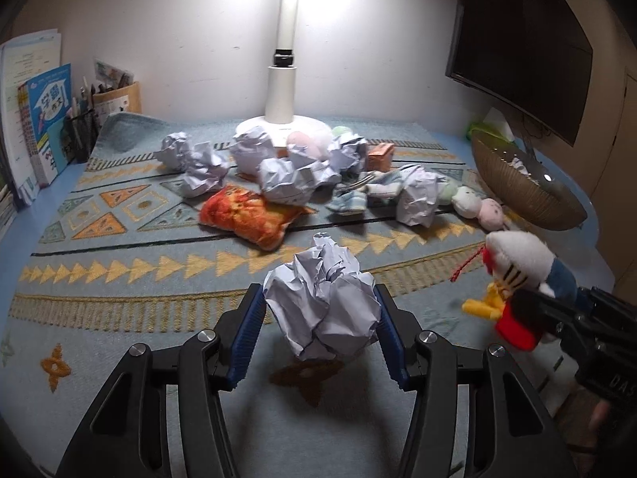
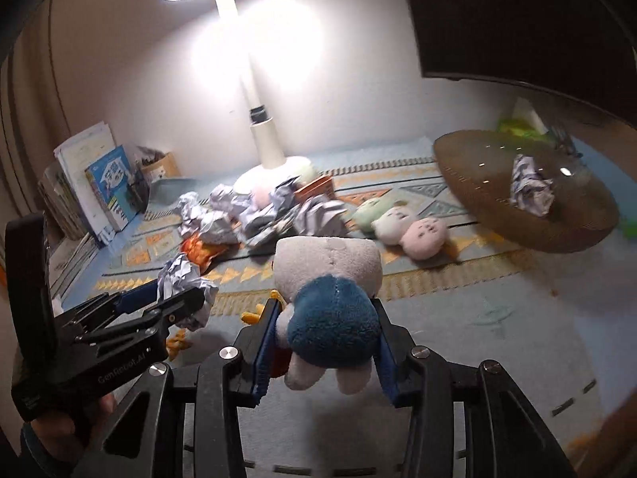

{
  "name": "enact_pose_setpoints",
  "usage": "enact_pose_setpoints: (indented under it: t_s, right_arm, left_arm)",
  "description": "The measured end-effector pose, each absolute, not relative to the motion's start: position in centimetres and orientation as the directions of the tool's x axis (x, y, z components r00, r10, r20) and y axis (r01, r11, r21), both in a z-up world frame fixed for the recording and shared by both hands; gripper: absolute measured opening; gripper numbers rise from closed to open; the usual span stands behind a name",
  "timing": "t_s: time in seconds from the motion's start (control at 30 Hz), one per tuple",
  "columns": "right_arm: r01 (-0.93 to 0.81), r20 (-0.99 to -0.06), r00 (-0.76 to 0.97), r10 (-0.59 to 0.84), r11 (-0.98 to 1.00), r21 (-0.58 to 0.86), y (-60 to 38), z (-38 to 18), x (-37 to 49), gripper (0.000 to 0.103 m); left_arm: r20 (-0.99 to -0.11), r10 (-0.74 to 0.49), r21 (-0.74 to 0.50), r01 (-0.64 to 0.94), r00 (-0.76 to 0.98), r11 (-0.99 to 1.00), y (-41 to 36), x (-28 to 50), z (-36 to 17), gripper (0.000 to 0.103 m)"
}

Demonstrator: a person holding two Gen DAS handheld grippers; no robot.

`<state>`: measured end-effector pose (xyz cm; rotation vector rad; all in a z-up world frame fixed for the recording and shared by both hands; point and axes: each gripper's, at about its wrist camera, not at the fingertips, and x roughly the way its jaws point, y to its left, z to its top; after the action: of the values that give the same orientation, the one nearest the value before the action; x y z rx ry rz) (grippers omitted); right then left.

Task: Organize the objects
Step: 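Carry plush and paper ball to the glass tray and open both tools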

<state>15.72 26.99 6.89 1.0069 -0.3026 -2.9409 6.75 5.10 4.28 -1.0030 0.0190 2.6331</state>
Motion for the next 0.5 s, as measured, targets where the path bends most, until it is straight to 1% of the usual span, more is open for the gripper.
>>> enact_pose_setpoints:
  t_s: [0.1,0.27,0.37,0.43,0.5]
  right_arm:
    - [-0.116,-0.614,-0.789,-0.021,-0.977,0.181,31.7,8.9,15.4,0.042]
    - [-0.261,-0.558,-0.818,0.139,-0.955,0.144,39.8,12.9,15.2,0.042]
    - [-0.311,-0.558,-0.811,0.172,-0.936,0.163,43.5,14.1,13.9,0.042]
    - [-0.332,-0.569,-0.802,0.182,-0.928,0.171,45.1,14.3,12.7,0.042]
    - [-0.346,-0.574,-0.797,0.189,-0.922,0.177,46.3,14.5,11.7,0.042]
  left_arm:
    - [-0.63,0.332,-0.076,-0.37,-0.703,-0.926,9.0,7.2,6.0,0.051]
    - [-0.589,0.444,-0.078,-0.499,-0.676,-0.863,16.8,6.2,9.7,0.051]
    - [-0.565,0.495,-0.09,-0.548,-0.66,-0.832,21.7,4.9,11.5,0.051]
    - [-0.567,0.534,-0.122,-0.577,-0.627,-0.807,24.7,3.6,12.1,0.051]
    - [-0.573,0.538,-0.125,-0.583,-0.618,-0.803,27.4,2.3,12.0,0.051]
